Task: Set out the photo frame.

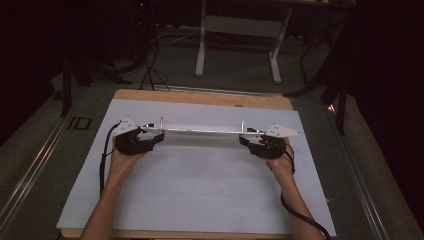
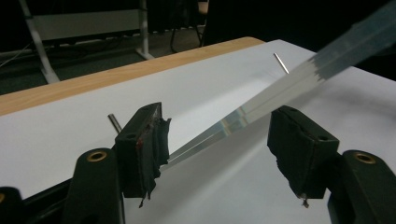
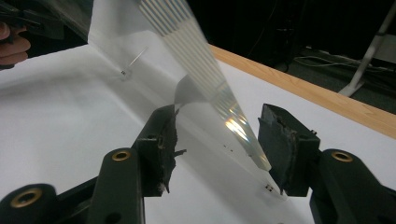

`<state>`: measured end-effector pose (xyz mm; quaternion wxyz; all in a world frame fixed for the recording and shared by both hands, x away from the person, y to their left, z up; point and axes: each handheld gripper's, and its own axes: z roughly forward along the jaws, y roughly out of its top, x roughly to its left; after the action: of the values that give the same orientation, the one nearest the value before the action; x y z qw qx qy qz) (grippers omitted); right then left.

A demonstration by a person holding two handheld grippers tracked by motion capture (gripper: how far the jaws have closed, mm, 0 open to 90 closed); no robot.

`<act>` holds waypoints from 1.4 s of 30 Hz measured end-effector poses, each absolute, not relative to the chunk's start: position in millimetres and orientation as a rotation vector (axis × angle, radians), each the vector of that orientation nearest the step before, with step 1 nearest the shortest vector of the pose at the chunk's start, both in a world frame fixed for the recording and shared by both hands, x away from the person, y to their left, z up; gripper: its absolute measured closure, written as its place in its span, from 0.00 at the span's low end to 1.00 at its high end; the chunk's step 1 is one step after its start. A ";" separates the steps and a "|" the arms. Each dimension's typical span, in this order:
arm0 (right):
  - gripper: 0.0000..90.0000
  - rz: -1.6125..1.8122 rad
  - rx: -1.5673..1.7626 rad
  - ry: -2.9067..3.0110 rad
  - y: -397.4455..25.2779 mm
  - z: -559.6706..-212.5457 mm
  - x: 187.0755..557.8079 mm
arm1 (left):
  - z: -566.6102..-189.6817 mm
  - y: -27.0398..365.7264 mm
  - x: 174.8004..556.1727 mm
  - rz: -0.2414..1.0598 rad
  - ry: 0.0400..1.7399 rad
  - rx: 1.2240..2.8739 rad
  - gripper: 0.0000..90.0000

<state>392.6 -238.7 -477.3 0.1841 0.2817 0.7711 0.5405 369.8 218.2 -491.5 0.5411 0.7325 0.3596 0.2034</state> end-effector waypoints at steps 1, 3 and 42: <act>0.52 1.524 0.795 2.171 -238.6 -477.2 392.8 | -491.3 216.9 369.9 0.489 0.856 1.739 0.42; 0.52 1.523 0.798 2.166 -238.4 -477.1 392.9 | -491.0 214.7 369.9 0.505 0.862 1.744 0.44; 0.53 1.332 0.872 2.015 -218.2 -476.6 423.9 | -488.1 206.0 403.7 0.602 0.997 1.674 0.53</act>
<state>423.9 -218.2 -476.6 0.2827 0.3259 0.7526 0.4975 403.7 206.0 -488.1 0.5235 0.6993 0.4167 0.2516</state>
